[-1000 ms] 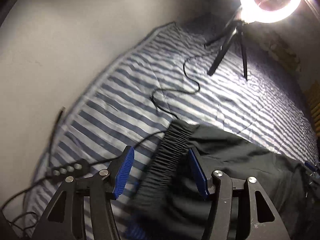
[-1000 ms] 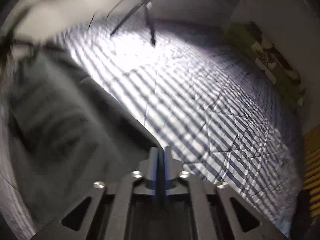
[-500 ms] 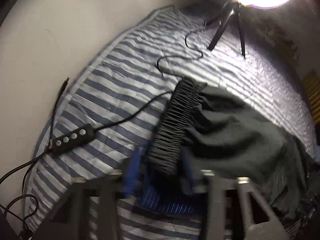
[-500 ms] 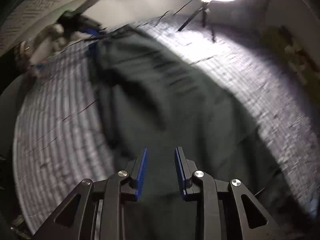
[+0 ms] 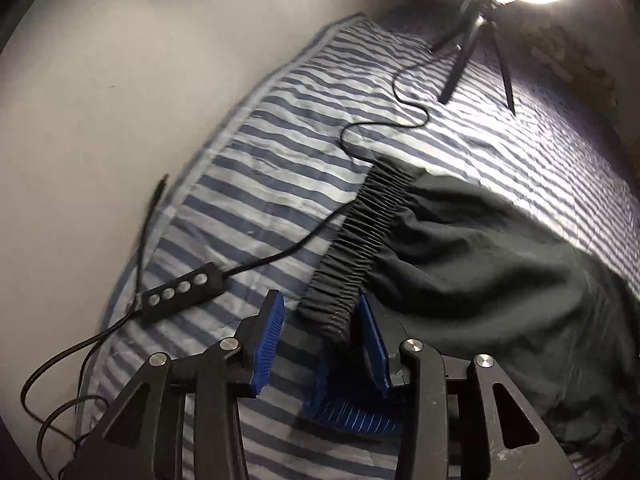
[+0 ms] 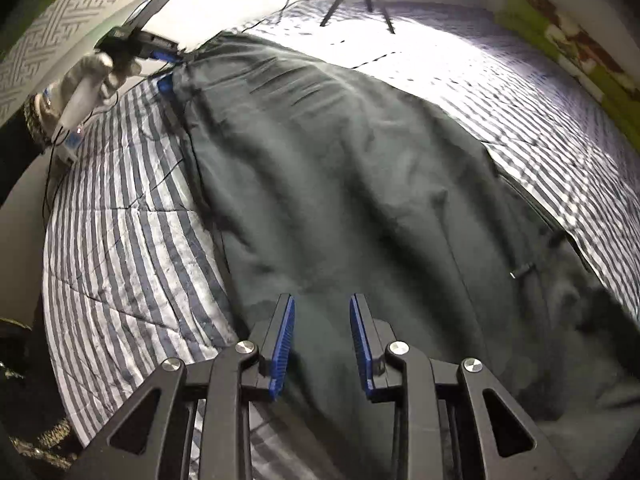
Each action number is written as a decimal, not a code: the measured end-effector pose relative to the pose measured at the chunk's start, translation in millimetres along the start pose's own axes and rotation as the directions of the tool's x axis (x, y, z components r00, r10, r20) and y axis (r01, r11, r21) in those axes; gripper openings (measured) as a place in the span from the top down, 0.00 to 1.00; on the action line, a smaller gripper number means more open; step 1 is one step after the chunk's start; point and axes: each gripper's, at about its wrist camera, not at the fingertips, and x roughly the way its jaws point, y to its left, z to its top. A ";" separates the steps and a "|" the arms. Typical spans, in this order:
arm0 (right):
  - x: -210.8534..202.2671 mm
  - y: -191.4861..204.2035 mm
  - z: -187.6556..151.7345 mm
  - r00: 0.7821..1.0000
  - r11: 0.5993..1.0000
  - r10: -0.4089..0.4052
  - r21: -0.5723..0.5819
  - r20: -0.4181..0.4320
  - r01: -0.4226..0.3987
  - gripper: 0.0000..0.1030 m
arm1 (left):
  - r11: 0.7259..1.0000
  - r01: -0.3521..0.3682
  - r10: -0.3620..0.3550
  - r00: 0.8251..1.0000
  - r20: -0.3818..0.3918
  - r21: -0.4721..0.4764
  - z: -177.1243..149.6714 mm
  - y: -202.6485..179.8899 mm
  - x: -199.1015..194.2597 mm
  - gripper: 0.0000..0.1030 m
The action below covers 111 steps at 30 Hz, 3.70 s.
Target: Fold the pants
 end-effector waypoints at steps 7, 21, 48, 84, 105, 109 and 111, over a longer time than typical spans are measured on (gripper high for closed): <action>-49.6 -28.6 -48.9 0.997 0.984 -0.033 0.175 0.075 0.019 0.75 | 0.990 0.089 -0.098 0.992 0.080 0.110 -23.1 -36.6 -59.2 0.59; -157.6 -130.0 -228.7 0.934 0.662 -0.325 0.741 0.147 0.114 0.67 | 0.584 0.550 -0.439 0.833 -0.337 0.597 -232.1 -346.7 -87.7 0.59; -28.6 -57.8 -131.3 0.985 0.857 -0.141 0.510 0.101 0.071 0.98 | 0.684 0.540 -0.438 0.841 -0.316 0.490 -201.1 -380.6 -63.9 0.59; -172.1 -242.4 -281.6 0.845 0.285 -0.365 0.911 0.392 -0.299 0.49 | 0.474 0.746 -0.571 0.665 -0.482 0.468 -280.7 -463.9 -81.4 0.57; -185.8 -242.0 -281.2 0.788 0.212 -0.353 0.864 0.504 -0.457 0.37 | 0.471 0.772 -0.592 0.636 -0.496 0.427 -286.8 -456.5 -82.2 0.53; -166.5 -258.4 -260.2 0.840 0.192 -0.342 0.907 0.420 -0.375 0.35 | 0.470 0.758 -0.585 0.651 -0.485 0.452 -289.5 -461.1 -83.1 0.55; -160.2 -261.5 -247.4 0.861 0.213 -0.358 0.929 0.361 -0.301 0.58 | 0.462 0.756 -0.574 0.653 -0.493 0.464 -290.9 -459.9 -83.4 0.60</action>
